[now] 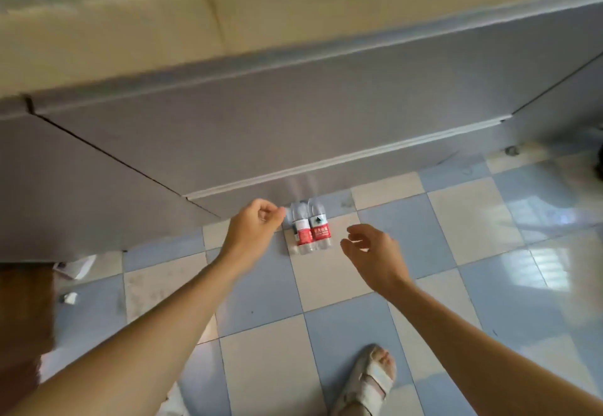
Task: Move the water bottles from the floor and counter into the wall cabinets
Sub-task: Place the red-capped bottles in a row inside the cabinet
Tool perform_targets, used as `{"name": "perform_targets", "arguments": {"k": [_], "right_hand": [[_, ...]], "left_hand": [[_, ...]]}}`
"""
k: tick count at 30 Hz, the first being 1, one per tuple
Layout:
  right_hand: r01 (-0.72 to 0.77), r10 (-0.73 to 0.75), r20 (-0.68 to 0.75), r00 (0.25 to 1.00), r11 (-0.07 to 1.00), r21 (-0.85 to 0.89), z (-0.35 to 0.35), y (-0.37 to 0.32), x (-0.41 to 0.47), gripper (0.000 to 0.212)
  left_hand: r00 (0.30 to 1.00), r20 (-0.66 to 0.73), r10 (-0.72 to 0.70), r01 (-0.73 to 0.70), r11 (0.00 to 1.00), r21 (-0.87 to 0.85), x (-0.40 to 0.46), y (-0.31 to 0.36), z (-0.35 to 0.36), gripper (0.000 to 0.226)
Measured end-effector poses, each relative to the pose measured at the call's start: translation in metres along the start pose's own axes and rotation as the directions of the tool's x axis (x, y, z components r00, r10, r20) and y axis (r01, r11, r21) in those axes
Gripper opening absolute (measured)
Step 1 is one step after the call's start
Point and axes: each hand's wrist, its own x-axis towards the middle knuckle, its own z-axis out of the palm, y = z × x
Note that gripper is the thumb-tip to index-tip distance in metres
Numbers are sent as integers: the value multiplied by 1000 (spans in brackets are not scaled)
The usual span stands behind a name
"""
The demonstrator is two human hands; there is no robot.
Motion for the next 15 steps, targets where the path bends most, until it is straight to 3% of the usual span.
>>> {"name": "perform_targets", "arguments": {"k": [7,15], "right_hand": [[-42,44,29,999,996,-77,93,144,105,42],[-18,26,44,999,985,-173,197,248,190,54]], "left_hand": [[999,35,-3,-3,987,159,111,-133,124,37],[992,117,-51,4,929,370,176,-276,217,67]]}}
